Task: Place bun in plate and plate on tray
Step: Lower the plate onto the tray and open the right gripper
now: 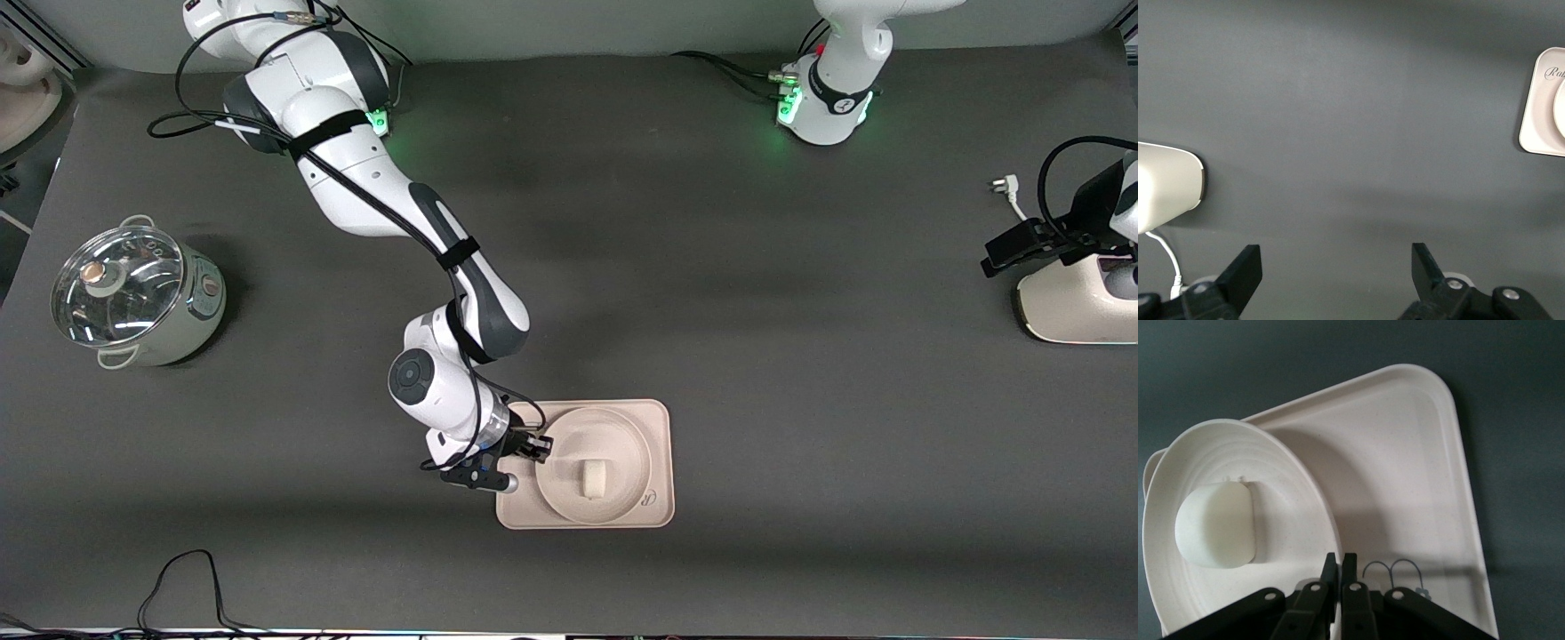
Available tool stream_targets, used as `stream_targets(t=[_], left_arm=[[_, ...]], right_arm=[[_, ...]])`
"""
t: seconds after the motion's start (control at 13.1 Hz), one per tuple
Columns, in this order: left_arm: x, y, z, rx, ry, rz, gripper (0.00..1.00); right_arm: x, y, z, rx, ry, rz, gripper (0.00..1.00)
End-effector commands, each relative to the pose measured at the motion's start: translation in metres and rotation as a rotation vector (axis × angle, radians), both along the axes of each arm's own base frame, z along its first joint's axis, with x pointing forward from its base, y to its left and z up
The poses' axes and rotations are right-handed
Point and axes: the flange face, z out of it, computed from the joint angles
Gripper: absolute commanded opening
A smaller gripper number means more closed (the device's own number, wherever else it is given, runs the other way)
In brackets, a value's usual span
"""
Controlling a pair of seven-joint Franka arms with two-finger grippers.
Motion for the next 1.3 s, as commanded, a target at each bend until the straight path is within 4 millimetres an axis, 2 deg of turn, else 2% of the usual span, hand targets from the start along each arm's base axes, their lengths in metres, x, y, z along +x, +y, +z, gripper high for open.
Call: stream_targets(t=[0.0,0.08,0.15,0.23,0.38,0.53,0.61,0.69,0.92,1.07,1.15,1.22], left_arm=[[0.002,-0.002,0.003,-0.008,0.001,-0.009,1.00],[0.002,-0.002,0.003,-0.008,0.001,-0.008,1.00],[0.002,-0.002,0.003,-0.008,0.001,-0.008,1.00],[0.002,-0.002,0.003,-0.008,0.003,-0.008,1.00],[0.002,-0.002,0.003,-0.008,0.003,-0.008,1.00],[0.002,-0.003,0.003,-0.008,0.003,-0.009,1.00],[0.002,-0.003,0.003,-0.008,0.003,-0.009,1.00],[0.002,-0.003,0.003,-0.008,0.003,-0.009,1.00],[0.002,-0.003,0.003,-0.008,0.003,-0.011,1.00],[0.002,-0.003,0.003,-0.006,0.003,-0.013,1.00],[0.002,-0.003,0.003,-0.006,0.004,-0.013,1.00],[0.002,-0.003,0.003,-0.008,0.004,-0.012,1.00]], right_arm=[[0.003,0.004,-0.004,0.011,-0.018,0.010,0.05],[0.003,0.004,-0.004,0.012,-0.024,0.008,0.32],[0.003,0.003,-0.004,0.014,-0.024,0.006,0.82],[0.004,0.003,0.001,0.018,-0.029,0.001,1.00],[0.007,0.006,0.024,0.039,-0.038,-0.006,1.00],[0.005,0.008,0.061,0.044,0.007,0.016,1.00],[0.004,0.006,0.085,0.038,0.044,0.030,1.00],[0.004,-0.004,0.117,0.021,0.074,0.035,1.00],[-0.008,-0.044,0.214,-0.027,0.170,0.064,1.00],[-0.026,-0.092,0.275,-0.100,0.208,0.079,1.00],[-0.042,-0.110,0.306,-0.151,0.225,0.096,1.00],[-0.055,-0.137,0.335,-0.179,0.250,0.105,1.00]])
